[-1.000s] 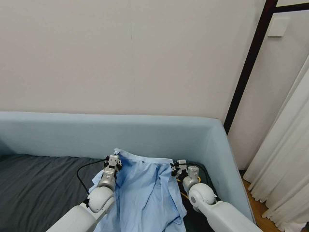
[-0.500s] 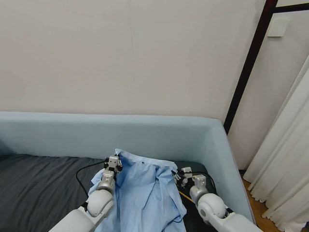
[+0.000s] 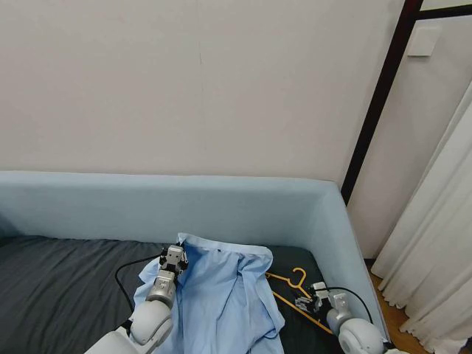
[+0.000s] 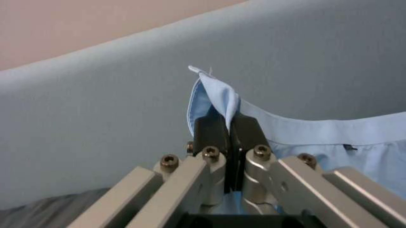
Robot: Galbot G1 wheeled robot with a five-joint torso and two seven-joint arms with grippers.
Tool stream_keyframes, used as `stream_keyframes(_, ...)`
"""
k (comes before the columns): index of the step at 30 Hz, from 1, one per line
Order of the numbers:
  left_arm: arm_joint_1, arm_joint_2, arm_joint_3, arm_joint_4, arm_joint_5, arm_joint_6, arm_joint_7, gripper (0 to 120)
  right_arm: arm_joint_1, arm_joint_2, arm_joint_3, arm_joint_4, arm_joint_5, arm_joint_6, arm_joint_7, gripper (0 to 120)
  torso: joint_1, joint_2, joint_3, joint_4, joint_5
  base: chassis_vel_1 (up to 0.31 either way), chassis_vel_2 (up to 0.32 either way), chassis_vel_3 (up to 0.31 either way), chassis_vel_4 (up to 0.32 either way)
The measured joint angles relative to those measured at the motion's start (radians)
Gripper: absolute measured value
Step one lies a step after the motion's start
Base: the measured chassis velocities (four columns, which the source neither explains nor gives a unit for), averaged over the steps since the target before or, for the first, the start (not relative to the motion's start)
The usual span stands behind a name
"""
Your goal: Pick up the clothes from the sofa and hang them on the clothes hanger.
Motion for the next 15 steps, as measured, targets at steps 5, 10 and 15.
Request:
stream_keyframes(5,0.010,0.000,-0.006,-0.014,0.003,-0.001,0.001,0,0.047,0.030,-0.019,-0.101,-0.042,0.030,-0.068,100,0.000,0.000,0.000,0.0001,-0.0001,0.000,0.000,0.000,0.000)
stream_keyframes(10,0.016,-0.002,-0.013,-0.032,0.003,0.001,0.000,0,0.125,0.072,-0.059,-0.211,-0.066,0.052,-0.105,94,0.000,0.000,0.000,0.0002,-0.0001,0.000,0.000,0.000,0.000)
stream_keyframes(15,0.027,-0.006,-0.021,-0.045,0.003,0.003,0.000,0,0.168,0.121,-0.034,-0.305,-0.035,0.041,-0.114,79,0.000,0.000,0.000,0.0002,-0.0003,0.000,0.000,0.000,0.000)
